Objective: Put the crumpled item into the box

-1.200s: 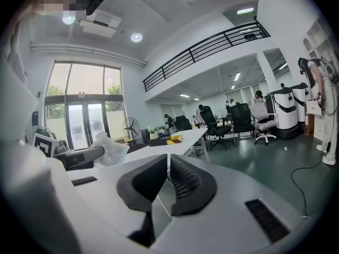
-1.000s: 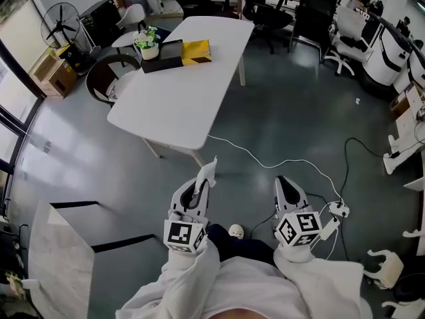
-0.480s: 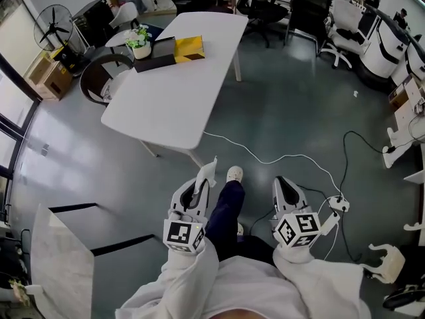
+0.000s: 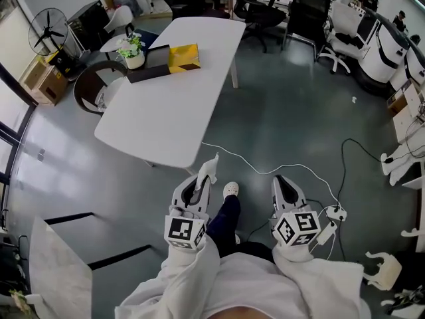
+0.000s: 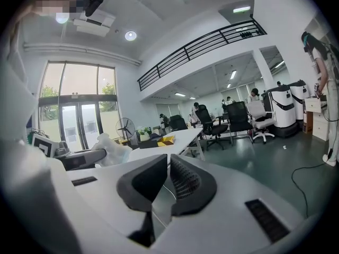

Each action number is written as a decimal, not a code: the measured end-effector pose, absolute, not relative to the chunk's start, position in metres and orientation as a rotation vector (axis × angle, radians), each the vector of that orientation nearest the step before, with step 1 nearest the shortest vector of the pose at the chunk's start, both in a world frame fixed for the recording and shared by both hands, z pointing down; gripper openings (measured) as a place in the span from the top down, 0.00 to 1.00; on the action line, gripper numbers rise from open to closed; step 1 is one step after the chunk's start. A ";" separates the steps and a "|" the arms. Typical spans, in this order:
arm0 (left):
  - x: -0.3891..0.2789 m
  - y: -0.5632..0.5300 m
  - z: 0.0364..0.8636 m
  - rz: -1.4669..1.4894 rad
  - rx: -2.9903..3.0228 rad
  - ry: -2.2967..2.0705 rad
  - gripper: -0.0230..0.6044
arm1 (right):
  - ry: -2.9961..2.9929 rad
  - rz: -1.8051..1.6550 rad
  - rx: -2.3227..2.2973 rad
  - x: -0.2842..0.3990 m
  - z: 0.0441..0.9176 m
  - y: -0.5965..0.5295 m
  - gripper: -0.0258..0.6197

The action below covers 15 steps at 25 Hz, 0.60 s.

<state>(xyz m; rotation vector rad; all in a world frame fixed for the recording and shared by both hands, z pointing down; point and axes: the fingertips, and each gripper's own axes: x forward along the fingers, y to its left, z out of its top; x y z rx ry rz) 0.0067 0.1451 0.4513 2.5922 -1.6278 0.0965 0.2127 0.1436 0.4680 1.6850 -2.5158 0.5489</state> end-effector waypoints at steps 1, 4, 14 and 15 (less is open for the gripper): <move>0.007 0.135 0.451 0.096 2.587 -1.631 0.86 | -2.518 0.548 1.681 0.213 0.467 0.133 0.90; 0.007 0.103 0.445 0.081 2.593 -1.644 0.86 | -2.535 0.526 1.664 0.210 0.459 0.097 0.90; 0.005 0.006 0.432 0.080 2.581 -1.663 0.86 | -2.561 0.525 1.626 0.200 0.444 -0.001 0.90; 0.004 -0.003 0.432 0.083 2.581 -1.663 0.86 | -2.561 0.525 1.628 0.200 0.443 -0.010 0.90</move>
